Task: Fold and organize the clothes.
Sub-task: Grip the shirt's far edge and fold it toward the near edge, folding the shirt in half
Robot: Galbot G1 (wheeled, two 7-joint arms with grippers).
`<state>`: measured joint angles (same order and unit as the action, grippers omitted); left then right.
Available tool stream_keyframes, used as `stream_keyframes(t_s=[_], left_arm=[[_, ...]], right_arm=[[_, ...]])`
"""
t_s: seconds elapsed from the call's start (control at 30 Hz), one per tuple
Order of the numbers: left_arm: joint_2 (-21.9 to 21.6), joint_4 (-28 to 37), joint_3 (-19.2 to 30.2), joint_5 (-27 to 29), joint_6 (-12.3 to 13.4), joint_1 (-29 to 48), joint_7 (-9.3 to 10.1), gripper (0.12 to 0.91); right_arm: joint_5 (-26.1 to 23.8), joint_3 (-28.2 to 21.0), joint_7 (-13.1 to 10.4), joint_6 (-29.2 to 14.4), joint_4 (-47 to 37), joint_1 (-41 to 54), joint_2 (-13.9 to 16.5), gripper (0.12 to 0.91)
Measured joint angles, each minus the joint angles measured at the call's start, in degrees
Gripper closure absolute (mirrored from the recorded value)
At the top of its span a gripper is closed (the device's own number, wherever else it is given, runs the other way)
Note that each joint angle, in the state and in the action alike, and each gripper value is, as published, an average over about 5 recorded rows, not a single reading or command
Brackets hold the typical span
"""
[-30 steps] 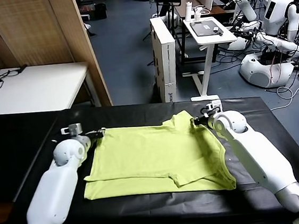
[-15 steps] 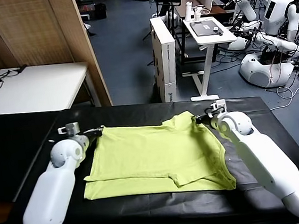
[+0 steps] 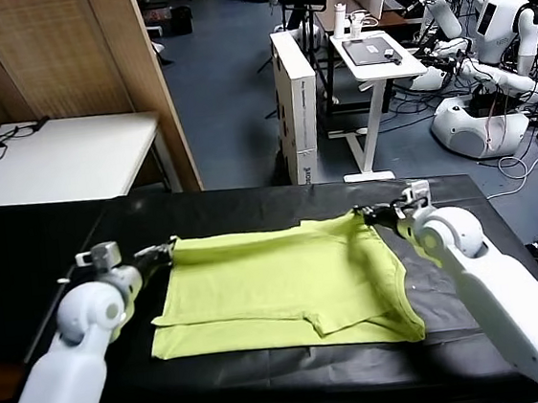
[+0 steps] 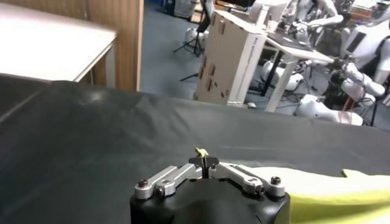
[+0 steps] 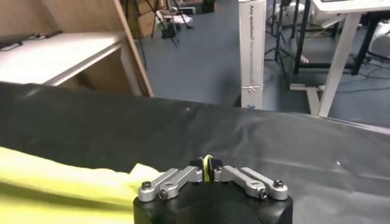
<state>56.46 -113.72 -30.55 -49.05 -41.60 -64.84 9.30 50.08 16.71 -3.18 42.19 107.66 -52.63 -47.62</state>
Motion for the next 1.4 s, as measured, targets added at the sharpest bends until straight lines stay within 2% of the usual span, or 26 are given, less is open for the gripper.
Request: stream_keyframes(t_s=[0.17, 0.4, 0.77, 1.0, 1.23, 1.33, 1.4], left_arm=[[-0.7, -4.9, -1.5, 1.9, -0.1, -5.5, -0.37, 0.859], [0.1, -8.3, -3.6, 3.6, -0.1, -13.0, -0.77, 0.859], [1.4, -8.6, -6.0, 4.8, 0.5, -18.9, -1.11, 0.859], [1.4, -8.0, -6.9, 4.7, 1.0, -19.1, -0.95, 0.859], [1.6, -8.1, -6.9, 4.7, 1.1, -19.1, -0.82, 0.859], [1.9, -8.3, -6.5, 4.8, 1.0, -18.9, -0.82, 0.859], [2.1, -8.3, -6.2, 4.9, 1.0, -18.8, -0.83, 0.859]], right_arm=[[0.0, 2.8, -1.6, 0.0, 6.3, -7.9, 3.1, 0.827], [-1.3, 3.7, -3.0, 0.0, 10.4, -15.3, 4.8, 0.827], [-3.2, 5.1, -2.8, 0.0, 11.3, -21.3, 4.7, 0.827], [-3.6, 6.4, -4.0, 0.0, 10.9, -21.9, 4.4, 0.835], [-2.7, 6.8, -2.6, 0.0, 11.7, -21.6, 3.8, 0.832], [-2.7, 6.6, -2.0, 0.0, 12.1, -21.6, 3.9, 0.748], [-2.7, 6.5, -1.8, 0.0, 12.1, -21.6, 3.9, 0.626]])
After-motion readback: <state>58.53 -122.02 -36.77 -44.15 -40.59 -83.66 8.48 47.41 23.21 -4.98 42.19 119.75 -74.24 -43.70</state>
